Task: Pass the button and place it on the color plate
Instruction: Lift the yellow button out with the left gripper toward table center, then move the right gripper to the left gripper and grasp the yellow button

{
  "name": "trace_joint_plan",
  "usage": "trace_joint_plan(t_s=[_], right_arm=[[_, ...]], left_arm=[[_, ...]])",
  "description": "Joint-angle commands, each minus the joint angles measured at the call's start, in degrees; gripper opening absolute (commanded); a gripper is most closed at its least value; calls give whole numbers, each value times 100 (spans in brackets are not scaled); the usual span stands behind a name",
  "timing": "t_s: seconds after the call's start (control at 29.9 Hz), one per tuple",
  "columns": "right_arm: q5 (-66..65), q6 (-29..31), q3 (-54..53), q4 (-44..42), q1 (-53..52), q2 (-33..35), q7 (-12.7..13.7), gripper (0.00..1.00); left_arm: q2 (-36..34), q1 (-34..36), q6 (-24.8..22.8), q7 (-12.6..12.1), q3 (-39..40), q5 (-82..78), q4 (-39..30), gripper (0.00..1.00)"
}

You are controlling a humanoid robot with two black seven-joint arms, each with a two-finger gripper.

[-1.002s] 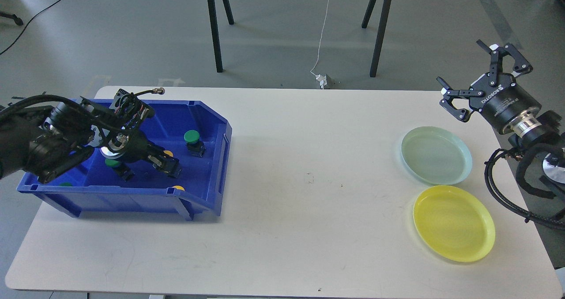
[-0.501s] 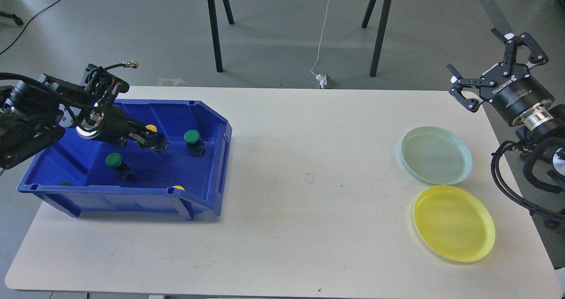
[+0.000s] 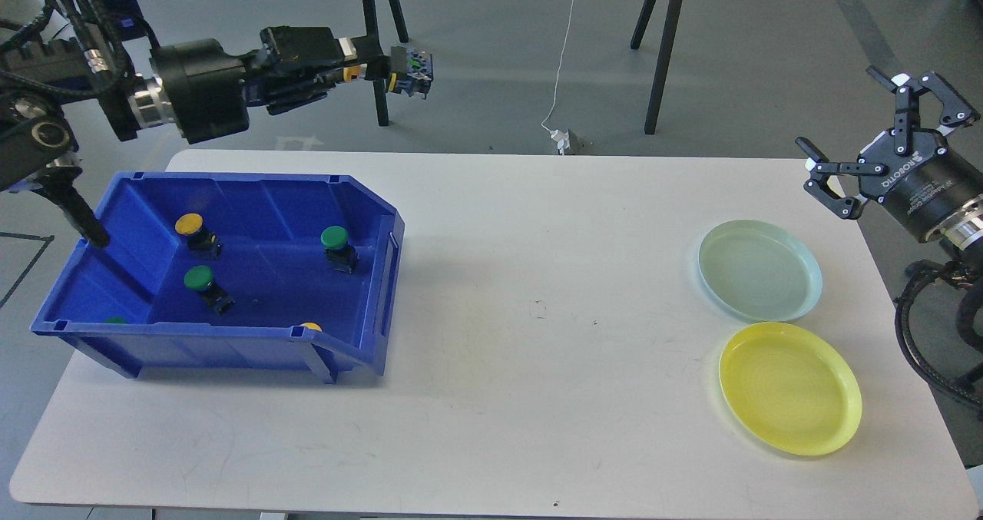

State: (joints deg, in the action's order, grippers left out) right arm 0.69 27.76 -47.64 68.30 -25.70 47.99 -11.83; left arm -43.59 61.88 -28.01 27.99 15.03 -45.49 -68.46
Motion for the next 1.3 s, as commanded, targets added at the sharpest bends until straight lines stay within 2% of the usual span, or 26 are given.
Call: trace_joint_plan(t_s=[0.0, 0.07, 0.23, 0.37, 0.57, 0.8, 1.27], right_arm=[[-972, -287, -26, 1025, 266, 430, -389, 100], [-1246, -411, -26, 1509, 302, 553, -548, 100], [-1274, -508, 88, 1959, 223, 362, -584, 100], [-1308, -517, 447, 1872, 4, -245, -593, 100], [-1212, -596, 1440, 1766, -1076, -606, -742, 100], [-1221, -754, 2495, 1450, -2184, -983, -742, 100], [-1229, -781, 2988, 1046, -2783, -1538, -725, 99]], left_arm=[[675, -298, 1, 1, 140, 584, 52, 8], [878, -483, 1, 1, 263, 752, 78, 8], [1291, -826, 1, 1, 298, 700, 192, 9], [1353, -897, 1, 1, 325, 700, 193, 9], [1353, -897, 1, 1, 316, 700, 193, 9], [1353, -897, 1, 1, 316, 700, 193, 10], [1344, -914, 1, 1, 316, 700, 193, 10]])
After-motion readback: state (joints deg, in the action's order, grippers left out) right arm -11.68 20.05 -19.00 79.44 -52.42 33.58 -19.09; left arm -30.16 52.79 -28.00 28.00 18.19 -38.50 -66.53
